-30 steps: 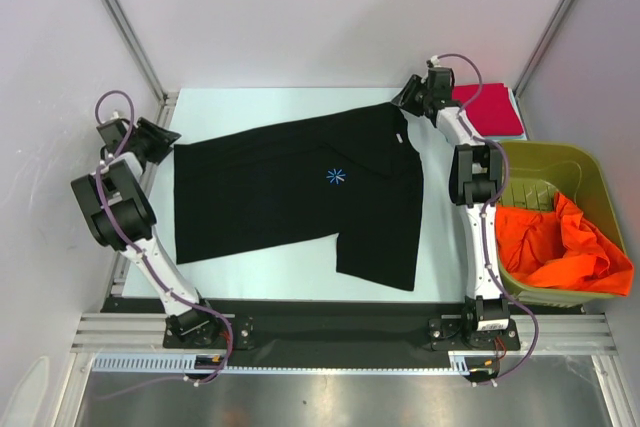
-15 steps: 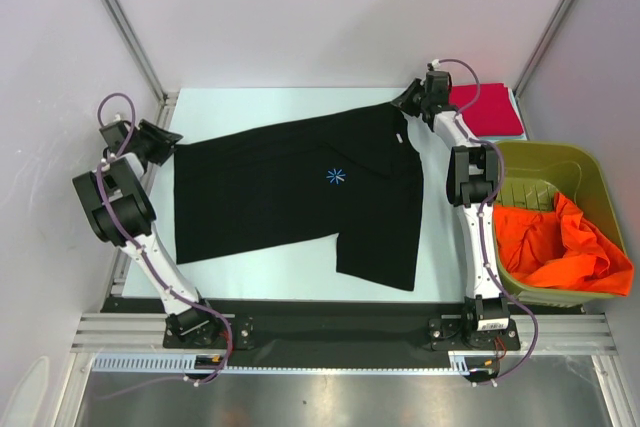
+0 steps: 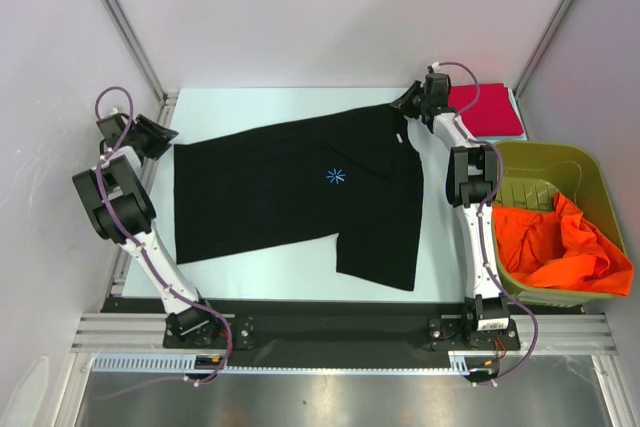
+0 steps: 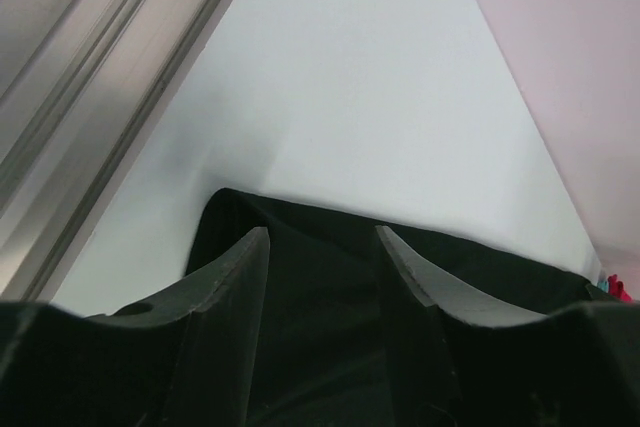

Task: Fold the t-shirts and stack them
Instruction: Fold the tshirt

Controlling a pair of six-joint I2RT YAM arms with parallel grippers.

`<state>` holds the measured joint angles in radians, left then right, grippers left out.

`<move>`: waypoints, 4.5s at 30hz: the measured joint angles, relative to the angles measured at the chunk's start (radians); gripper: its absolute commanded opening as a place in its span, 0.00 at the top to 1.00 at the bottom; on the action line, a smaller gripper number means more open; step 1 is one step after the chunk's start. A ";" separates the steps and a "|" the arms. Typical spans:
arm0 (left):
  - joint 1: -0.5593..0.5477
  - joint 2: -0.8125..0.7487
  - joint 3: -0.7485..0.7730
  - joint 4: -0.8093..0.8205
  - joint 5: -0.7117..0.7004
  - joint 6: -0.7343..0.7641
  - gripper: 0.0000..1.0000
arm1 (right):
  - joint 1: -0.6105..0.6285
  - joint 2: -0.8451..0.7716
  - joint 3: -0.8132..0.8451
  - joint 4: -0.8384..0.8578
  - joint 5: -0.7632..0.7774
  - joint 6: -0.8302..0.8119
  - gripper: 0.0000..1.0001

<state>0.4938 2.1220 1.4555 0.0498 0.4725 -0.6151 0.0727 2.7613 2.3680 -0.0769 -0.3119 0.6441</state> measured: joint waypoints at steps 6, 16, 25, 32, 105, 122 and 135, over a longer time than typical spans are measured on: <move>0.000 0.001 0.000 -0.034 -0.018 0.033 0.47 | 0.000 0.000 0.000 0.001 0.000 0.003 0.91; -0.003 0.056 0.021 -0.040 -0.015 0.039 0.53 | -0.001 0.001 0.000 0.003 -0.004 0.011 0.92; -0.005 0.106 0.075 -0.048 -0.013 0.022 1.00 | -0.003 0.001 0.000 0.005 -0.007 0.011 1.00; -0.008 0.123 0.095 -0.036 -0.017 0.010 1.00 | -0.007 -0.013 -0.070 0.090 0.016 -0.001 1.00; -0.481 -0.764 -0.715 -0.245 0.050 -0.031 0.46 | 0.105 -0.819 -1.031 -0.403 -0.024 -0.377 0.48; -0.481 -0.802 -0.742 -0.277 0.056 -0.028 0.46 | 0.153 -0.741 -0.950 -0.335 0.038 -0.429 0.57; -0.481 -0.755 -0.742 -0.276 0.060 -0.013 0.46 | 0.127 -0.642 -0.830 -0.216 -0.032 -0.289 0.98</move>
<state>0.0132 1.3666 0.7139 -0.2260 0.5327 -0.6277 0.2001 2.1189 1.5383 -0.2928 -0.3439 0.3550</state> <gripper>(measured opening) 0.537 0.061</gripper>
